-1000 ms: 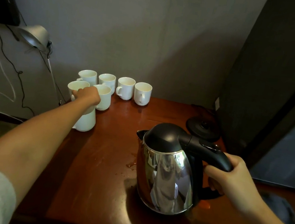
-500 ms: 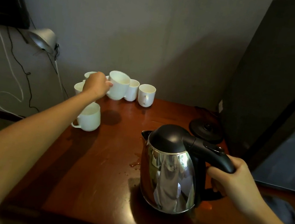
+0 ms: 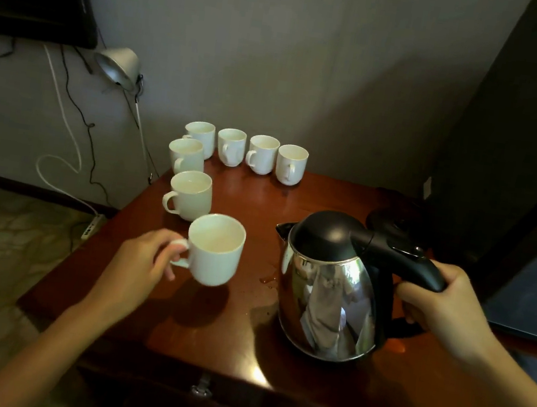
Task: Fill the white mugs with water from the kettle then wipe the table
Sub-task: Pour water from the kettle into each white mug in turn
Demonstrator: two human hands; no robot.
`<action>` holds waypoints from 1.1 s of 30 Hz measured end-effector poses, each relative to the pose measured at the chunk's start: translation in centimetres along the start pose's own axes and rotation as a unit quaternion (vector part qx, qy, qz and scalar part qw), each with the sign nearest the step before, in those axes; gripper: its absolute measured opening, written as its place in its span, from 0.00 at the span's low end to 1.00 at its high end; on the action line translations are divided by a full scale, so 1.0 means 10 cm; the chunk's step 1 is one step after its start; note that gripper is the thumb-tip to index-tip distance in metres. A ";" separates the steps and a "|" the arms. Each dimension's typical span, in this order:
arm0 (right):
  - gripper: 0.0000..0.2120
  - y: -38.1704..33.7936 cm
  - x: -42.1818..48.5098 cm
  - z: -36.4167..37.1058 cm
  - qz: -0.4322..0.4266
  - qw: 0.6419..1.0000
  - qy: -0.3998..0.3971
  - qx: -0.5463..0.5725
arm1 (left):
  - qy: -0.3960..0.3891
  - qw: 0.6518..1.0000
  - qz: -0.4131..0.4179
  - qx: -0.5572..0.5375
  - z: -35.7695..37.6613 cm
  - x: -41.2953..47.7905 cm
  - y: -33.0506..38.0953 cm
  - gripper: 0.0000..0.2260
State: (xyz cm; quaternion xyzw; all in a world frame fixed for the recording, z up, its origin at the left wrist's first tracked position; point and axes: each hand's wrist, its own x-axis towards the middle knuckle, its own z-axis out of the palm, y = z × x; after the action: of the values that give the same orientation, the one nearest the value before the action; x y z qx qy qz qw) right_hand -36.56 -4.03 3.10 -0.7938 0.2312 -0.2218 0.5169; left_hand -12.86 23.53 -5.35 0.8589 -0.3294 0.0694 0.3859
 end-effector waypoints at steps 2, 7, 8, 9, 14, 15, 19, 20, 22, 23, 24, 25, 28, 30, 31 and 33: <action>0.11 0.00 0.02 0.00 -0.005 1.000 0.001 -0.007 | 0.002 1.000 -0.007 -0.011 0.04 -0.09 -0.04 0.06; 0.08 -0.09 0.10 0.02 -0.030 0.998 -0.026 -0.041 | 0.002 0.999 -0.039 -0.021 0.12 -0.16 -0.07 0.06; 0.08 -0.11 0.12 0.03 -0.035 0.998 -0.032 -0.051 | 0.001 0.999 -0.042 -0.021 0.12 -0.16 -0.07 0.06; 0.09 -0.13 0.15 0.03 -0.039 0.997 -0.039 -0.062 | -0.001 0.999 -0.044 -0.019 0.13 -0.16 -0.08 0.06; 0.05 -0.21 0.27 0.08 -0.048 0.991 -0.073 -0.102 | -0.005 0.999 -0.052 -0.015 0.18 -0.16 -0.10 0.06; 0.04 -0.24 0.29 0.09 -0.050 0.990 -0.076 -0.107 | -0.006 0.998 -0.053 -0.014 0.19 -0.16 -0.11 0.06; 0.06 -0.35 0.36 0.16 -0.056 0.986 -0.095 -0.123 | -0.004 0.998 -0.051 -0.021 0.21 -0.18 -0.13 0.06; 0.06 -0.37 0.38 0.18 -0.057 0.985 -0.100 -0.126 | -0.004 0.998 -0.050 -0.023 0.22 -0.18 -0.13 0.06; 0.06 -0.41 0.41 0.21 -0.058 0.983 -0.110 -0.132 | 0.000 0.998 -0.051 -0.031 0.23 -0.18 -0.12 0.05; 0.06 -0.43 0.43 0.23 -0.059 0.983 -0.113 -0.135 | 0.004 0.998 -0.051 -0.034 0.24 -0.18 -0.13 0.05; 0.05 -0.45 0.45 0.24 -0.059 0.982 -0.115 -0.138 | 0.007 0.998 -0.050 -0.035 0.24 -0.18 -0.13 0.05; 0.05 -0.46 0.47 0.25 -0.060 0.981 -0.116 -0.141 | 0.009 0.998 -0.049 -0.036 0.24 -0.18 -0.14 0.05; 0.04 -0.51 0.51 0.29 -0.056 0.979 -0.124 -0.151 | 0.013 0.998 -0.048 -0.048 0.23 -0.17 -0.15 0.04; 0.04 -0.53 0.54 0.31 -0.053 0.977 -0.133 -0.155 | 0.013 0.997 -0.051 -0.052 0.22 -0.18 -0.15 0.04; 0.04 -0.55 0.56 0.33 -0.052 0.976 -0.139 -0.159 | 0.014 0.997 -0.052 -0.053 0.22 -0.18 -0.15 0.05; 0.03 -0.58 0.58 0.36 -0.051 0.974 -0.146 -0.164 | 0.013 0.997 -0.058 -0.055 0.22 -0.20 -0.16 0.05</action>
State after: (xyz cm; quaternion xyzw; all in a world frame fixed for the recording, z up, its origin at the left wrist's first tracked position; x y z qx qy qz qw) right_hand -29.02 -2.83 7.76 -0.9022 0.1454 -0.0889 0.3962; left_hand -13.72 23.77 -8.61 0.8532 -0.2775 0.0399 0.4398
